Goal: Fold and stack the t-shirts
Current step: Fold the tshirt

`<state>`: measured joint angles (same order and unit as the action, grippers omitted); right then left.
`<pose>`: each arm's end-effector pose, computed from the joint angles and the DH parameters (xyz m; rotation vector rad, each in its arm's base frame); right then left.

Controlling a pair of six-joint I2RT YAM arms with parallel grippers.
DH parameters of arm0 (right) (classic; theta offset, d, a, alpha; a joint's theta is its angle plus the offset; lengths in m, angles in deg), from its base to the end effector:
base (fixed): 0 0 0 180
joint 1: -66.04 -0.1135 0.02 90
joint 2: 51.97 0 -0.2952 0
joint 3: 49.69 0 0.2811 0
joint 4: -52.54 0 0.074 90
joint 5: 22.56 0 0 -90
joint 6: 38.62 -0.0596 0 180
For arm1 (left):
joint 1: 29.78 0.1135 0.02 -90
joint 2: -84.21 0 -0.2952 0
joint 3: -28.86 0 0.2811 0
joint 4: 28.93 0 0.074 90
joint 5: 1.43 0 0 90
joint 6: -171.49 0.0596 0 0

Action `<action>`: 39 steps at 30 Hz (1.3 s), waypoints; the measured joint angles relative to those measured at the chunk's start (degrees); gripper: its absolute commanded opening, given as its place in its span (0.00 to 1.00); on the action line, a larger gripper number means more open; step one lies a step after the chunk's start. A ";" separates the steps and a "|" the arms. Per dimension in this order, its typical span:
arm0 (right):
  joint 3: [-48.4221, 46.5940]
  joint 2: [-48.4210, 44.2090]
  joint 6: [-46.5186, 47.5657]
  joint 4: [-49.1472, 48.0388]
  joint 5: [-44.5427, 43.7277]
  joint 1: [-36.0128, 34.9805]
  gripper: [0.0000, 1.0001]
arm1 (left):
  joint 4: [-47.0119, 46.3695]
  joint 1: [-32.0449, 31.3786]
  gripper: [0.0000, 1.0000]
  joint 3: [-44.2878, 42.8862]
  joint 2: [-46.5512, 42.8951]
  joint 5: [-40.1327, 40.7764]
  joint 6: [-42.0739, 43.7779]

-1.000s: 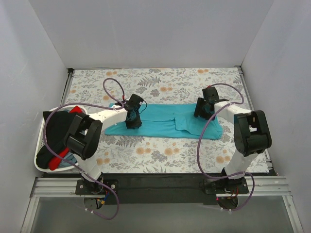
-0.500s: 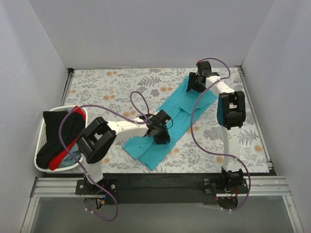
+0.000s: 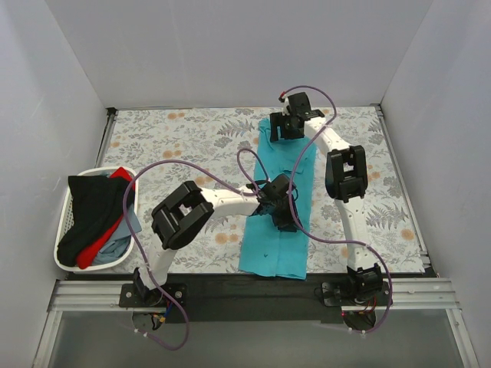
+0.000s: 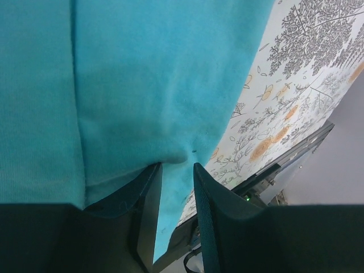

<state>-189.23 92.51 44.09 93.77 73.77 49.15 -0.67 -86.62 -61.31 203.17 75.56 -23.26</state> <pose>0.6034 0.1901 0.1647 -0.2535 2.3824 0.3313 0.2519 -0.4101 0.1256 1.0807 -2.6716 0.8934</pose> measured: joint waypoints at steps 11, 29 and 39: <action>-0.33 -1.40 1.16 -0.28 -0.52 -0.92 0.97 | -0.39 1.92 0.36 1.01 -3.63 0.44 5.44; 29.24 -23.34 -5.88 -3.41 -13.31 -7.93 0.66 | 3.34 15.93 0.37 20.74 -31.30 8.55 8.11; 23.39 -14.16 -4.28 -3.32 -10.60 -7.89 0.68 | 3.72 19.56 0.38 23.89 -35.23 8.66 9.01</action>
<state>-165.84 78.35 39.81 90.45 63.17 41.26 3.05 -67.06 -37.42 167.93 84.21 -14.26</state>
